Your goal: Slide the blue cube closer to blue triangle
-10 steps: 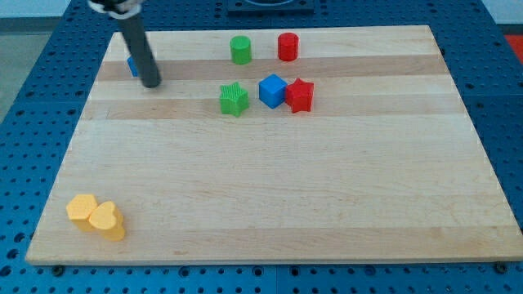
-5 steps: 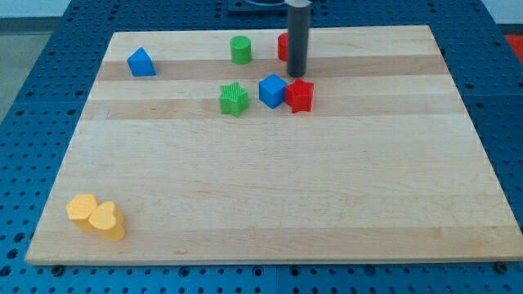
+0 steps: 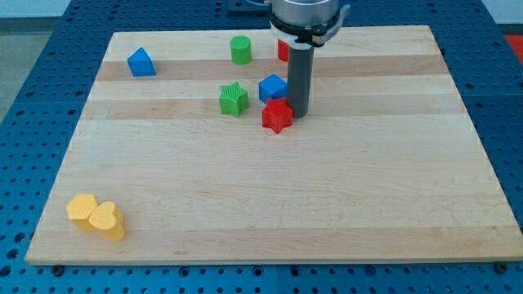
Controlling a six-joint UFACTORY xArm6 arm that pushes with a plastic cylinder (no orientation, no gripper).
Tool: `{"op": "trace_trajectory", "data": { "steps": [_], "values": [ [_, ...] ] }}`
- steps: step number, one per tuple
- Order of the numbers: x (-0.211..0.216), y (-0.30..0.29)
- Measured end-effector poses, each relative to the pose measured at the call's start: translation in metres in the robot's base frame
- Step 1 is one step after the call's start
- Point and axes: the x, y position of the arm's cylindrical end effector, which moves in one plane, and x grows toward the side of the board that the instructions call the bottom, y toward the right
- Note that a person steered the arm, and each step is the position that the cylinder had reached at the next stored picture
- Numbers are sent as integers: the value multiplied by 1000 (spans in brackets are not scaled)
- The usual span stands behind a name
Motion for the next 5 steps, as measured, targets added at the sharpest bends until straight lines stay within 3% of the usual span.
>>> {"op": "trace_trajectory", "data": {
  "steps": [2,5],
  "values": [
    [-48,-5],
    [-50,-63]
  ]
}}
